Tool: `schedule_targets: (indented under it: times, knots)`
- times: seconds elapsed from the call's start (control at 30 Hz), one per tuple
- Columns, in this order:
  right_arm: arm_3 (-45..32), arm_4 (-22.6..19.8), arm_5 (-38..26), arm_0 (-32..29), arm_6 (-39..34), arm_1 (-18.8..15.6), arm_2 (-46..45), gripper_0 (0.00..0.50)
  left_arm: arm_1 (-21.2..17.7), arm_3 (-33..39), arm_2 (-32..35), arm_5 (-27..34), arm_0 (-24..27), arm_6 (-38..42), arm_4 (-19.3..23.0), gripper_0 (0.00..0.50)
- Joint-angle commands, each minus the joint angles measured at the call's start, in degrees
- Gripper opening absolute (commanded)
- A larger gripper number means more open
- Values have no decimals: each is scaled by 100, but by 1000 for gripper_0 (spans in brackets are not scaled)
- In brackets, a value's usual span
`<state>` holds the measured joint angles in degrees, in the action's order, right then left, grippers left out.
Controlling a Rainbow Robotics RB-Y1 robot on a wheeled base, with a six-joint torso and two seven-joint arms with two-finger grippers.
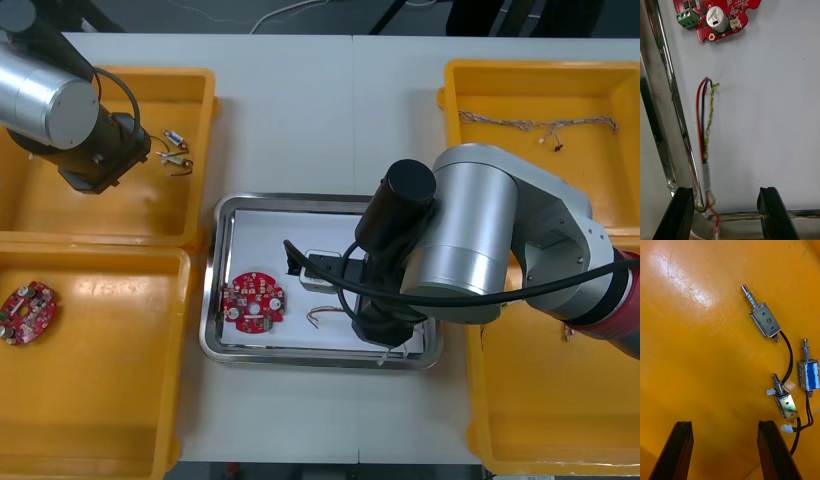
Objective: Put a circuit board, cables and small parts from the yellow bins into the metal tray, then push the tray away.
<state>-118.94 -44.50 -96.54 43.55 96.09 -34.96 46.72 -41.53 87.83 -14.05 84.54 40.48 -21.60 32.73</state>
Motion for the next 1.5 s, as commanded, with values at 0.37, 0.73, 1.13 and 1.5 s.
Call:
schedule_targets:
  times: [0.37, 0.73, 1.13, 1.5]
  knots:
    - [-314, -164, -75, 189, 112, 42, -216, 500, 620, -960, 122, -78, 611, 1141, -575, 500]
    - [-657, -973, -1138, 197, 77, 16, -1798, 500, 796, -1365, 122, -254, 936, 1176, -619, 500]
    - [-95, -1227, -1346, 162, 15, -292, -3529, 500, 796, -1488, 113, -263, 1138, 1185, -531, 500]
    - [1171, -1175, -1346, 162, -37, -819, -4505, 500, 875, -1857, -80, -527, 1278, 1185, -461, 500]
